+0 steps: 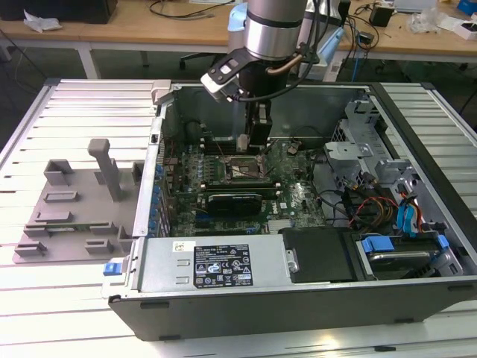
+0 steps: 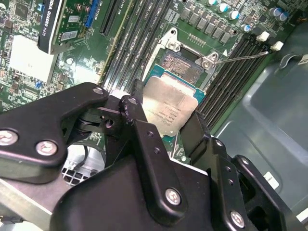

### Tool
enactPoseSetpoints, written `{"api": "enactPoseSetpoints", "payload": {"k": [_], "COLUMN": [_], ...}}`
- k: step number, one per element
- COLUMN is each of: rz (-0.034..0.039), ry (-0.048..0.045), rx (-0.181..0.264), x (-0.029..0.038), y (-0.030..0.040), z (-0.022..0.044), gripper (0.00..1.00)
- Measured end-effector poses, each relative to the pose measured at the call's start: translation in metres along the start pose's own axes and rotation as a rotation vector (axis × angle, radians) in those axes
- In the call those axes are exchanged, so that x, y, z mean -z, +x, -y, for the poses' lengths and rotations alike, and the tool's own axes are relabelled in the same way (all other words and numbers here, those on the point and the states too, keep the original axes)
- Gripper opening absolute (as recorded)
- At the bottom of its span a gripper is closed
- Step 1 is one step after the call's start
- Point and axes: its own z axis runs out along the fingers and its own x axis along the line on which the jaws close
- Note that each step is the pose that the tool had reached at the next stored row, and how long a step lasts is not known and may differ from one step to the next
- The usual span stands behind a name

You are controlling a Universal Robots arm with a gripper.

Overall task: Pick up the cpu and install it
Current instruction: 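Place the cpu into insertion slot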

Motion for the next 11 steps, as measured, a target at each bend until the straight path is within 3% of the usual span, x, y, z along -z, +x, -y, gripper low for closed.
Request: {"api": "enactPoseSetpoints", "payload": {"k": [8, 11], "rz": [0.0000, 0.0149], "ry": [0.0002, -0.0005], "rx": [0.000, 0.001], "x": [-0.0101, -0.0132], "y": [0.0007, 0.0079], "z": [-0.0006, -0.0005], "gripper": [0.55, 0.55]}}
